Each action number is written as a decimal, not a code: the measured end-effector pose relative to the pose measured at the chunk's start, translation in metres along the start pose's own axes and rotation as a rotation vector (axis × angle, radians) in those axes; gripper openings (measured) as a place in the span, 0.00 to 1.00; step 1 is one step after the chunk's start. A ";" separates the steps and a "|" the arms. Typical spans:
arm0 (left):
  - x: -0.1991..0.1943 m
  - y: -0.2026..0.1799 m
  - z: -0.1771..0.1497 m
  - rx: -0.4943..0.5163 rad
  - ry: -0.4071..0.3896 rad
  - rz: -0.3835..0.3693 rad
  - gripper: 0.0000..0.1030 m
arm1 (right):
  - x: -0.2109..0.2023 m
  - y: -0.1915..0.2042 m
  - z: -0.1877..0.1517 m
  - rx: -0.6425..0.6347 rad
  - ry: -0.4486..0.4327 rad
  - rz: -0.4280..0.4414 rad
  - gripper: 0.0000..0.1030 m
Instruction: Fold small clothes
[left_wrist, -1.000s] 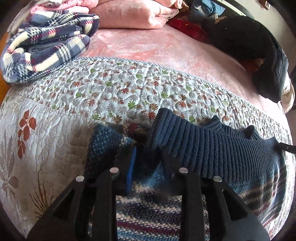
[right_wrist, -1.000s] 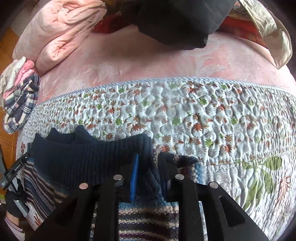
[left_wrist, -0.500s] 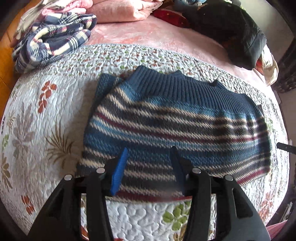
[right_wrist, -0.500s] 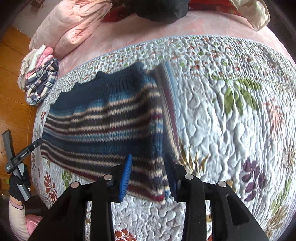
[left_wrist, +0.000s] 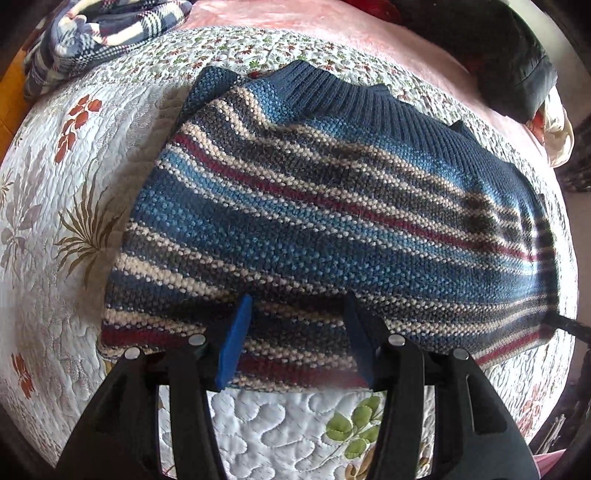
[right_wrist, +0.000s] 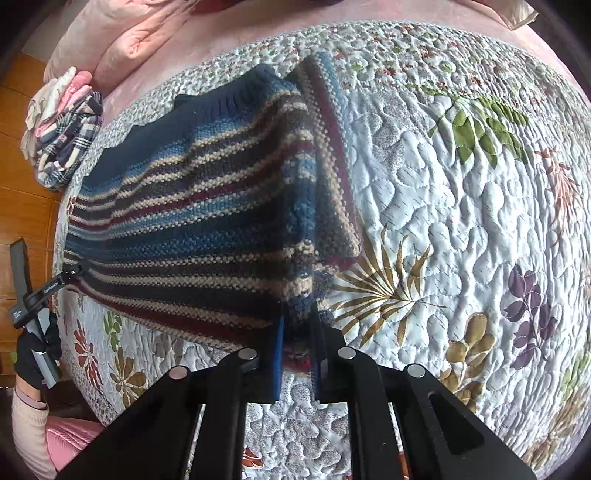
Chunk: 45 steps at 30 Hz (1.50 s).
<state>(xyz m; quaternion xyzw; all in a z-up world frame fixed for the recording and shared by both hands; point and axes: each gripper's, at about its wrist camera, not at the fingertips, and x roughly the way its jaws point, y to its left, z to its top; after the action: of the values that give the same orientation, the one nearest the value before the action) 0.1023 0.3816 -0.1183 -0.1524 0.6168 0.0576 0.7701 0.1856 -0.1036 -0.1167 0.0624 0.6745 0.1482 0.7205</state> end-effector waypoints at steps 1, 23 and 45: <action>0.001 -0.001 0.000 0.009 0.003 0.006 0.50 | 0.001 -0.002 -0.001 -0.001 0.007 -0.014 0.10; -0.026 -0.020 0.016 0.045 -0.126 -0.056 0.59 | -0.030 -0.026 0.019 0.061 -0.126 0.047 0.59; 0.004 -0.025 0.028 0.089 -0.106 -0.086 0.69 | 0.029 -0.036 0.040 0.125 -0.047 0.257 0.36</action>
<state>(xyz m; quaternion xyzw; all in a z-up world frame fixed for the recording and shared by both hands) 0.1361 0.3664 -0.1129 -0.1413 0.5697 0.0050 0.8096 0.2318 -0.1248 -0.1514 0.1966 0.6519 0.1954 0.7058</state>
